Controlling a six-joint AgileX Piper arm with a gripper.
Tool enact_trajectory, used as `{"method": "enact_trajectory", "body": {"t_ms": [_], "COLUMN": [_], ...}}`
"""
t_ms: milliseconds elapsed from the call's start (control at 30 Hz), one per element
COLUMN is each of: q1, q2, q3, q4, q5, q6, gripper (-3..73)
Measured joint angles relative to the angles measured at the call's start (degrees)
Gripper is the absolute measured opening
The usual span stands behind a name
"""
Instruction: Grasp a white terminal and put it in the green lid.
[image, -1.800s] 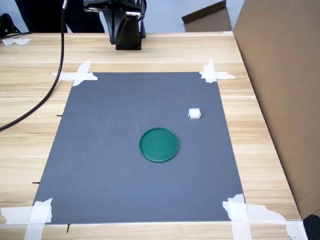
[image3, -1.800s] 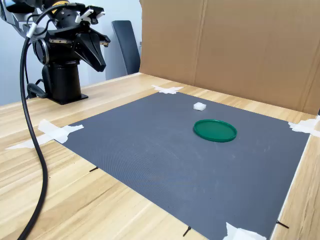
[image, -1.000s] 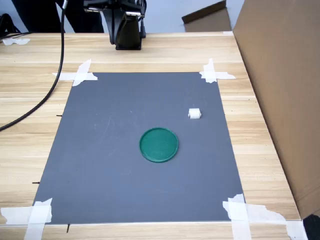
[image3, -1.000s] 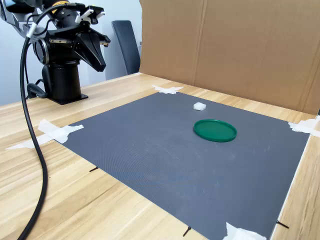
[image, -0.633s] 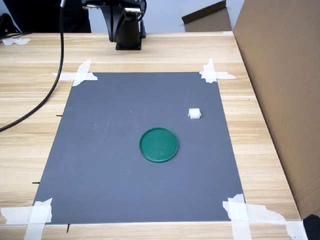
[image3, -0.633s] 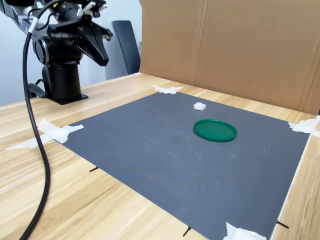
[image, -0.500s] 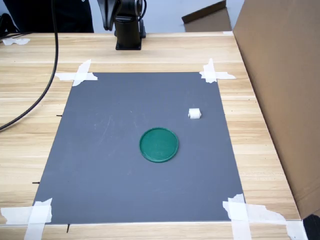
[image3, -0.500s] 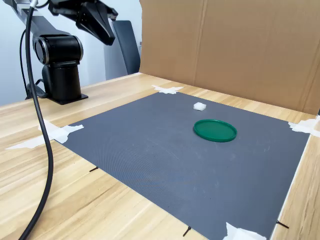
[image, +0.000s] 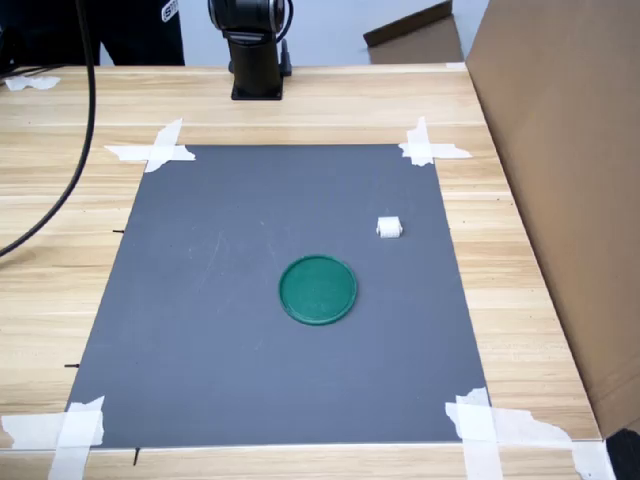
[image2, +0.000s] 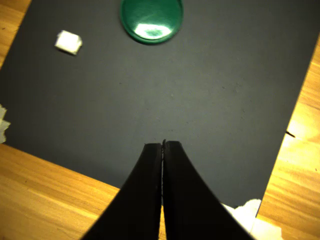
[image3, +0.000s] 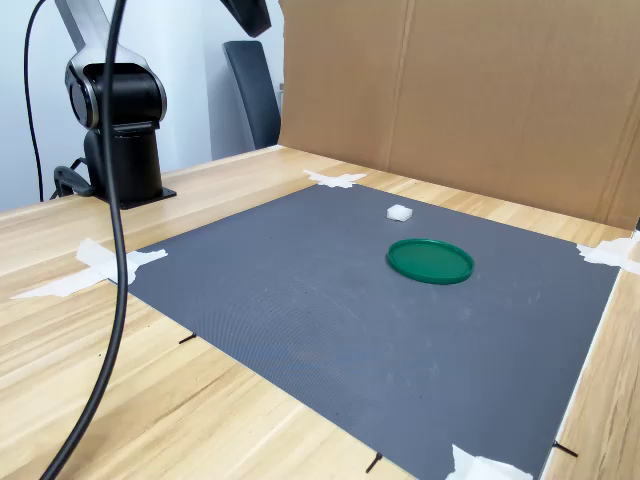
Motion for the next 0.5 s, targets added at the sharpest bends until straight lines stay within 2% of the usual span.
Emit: {"method": "enact_trajectory", "body": {"t_ms": [67, 200, 267, 367, 433, 500], "q1": [0.0, 0.0, 0.0, 0.0, 1.7, 6.6], "q2": [2.2, 5.4, 8.5, 10.1, 11.9, 13.2], "q3": [-2.3, -6.2, -10.5, -12.6, -15.5, -17.8], "q4": [1.4, 1.8, 1.9, 1.7, -0.3, -3.9], "q5": [1.3, 3.8, 7.0, 9.0, 10.3, 10.8], "q6": [-2.8, -5.0, -5.4, -5.5, -5.9, -5.9], "gripper": [-1.1, 3.1, 10.5, 16.2, 28.1, 39.2]}}
